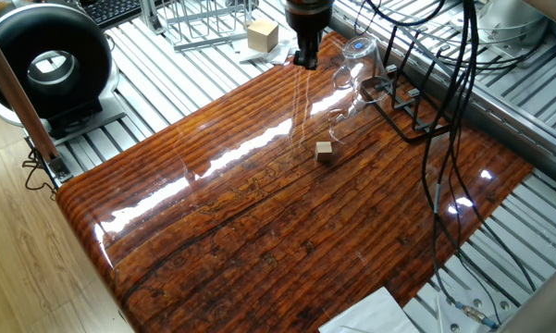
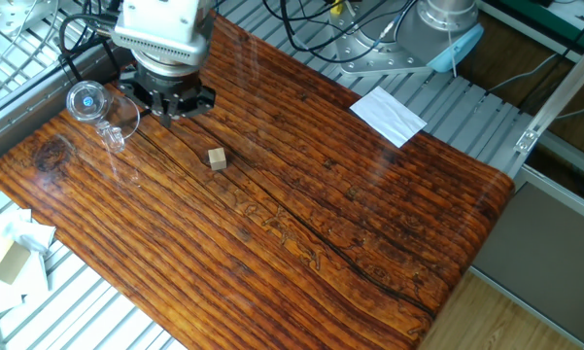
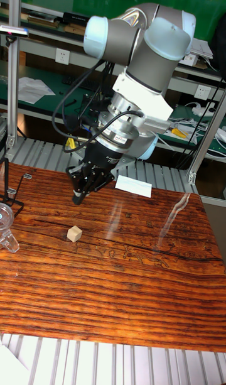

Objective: Take the cup off the cup rack

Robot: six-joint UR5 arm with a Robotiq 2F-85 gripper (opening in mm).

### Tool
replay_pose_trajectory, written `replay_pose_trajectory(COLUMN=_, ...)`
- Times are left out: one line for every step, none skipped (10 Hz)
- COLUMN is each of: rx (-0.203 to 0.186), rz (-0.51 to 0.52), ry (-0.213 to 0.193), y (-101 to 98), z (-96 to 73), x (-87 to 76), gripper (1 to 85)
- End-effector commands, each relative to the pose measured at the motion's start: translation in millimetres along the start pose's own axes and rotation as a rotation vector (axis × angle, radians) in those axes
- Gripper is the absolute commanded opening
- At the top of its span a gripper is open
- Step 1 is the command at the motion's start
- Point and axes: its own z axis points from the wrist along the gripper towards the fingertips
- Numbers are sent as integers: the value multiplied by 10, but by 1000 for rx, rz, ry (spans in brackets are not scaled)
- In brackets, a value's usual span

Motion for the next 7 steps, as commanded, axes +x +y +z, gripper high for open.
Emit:
replay_pose_trajectory(rx=32, rz=-21, ry=7, y=-91, z=-6, x=26, gripper=13)
replay_pose_trajectory(rx=33, rz=-23, ry=11, y=-93, z=-6, x=37, gripper=13)
replay_pose_trajectory(rx=30, rz=-23, ry=20, y=-86, z=-6, x=61, gripper=13)
replay_pose_trajectory(rx=34, rz=-28, ry=34, y=-96, z=-8, x=96, gripper=13)
replay_pose_trajectory(rx=38, rz=-34, ry=47, y=-108, z=-9, x=128, gripper=13)
replay_pose_trajectory(rx=44, rz=-44, ry=76, y=-126, z=-15, x=203, gripper=13)
replay_pose_trajectory(rx=66, rz=-63, ry=162, y=-190, z=-44, x=421, gripper=13)
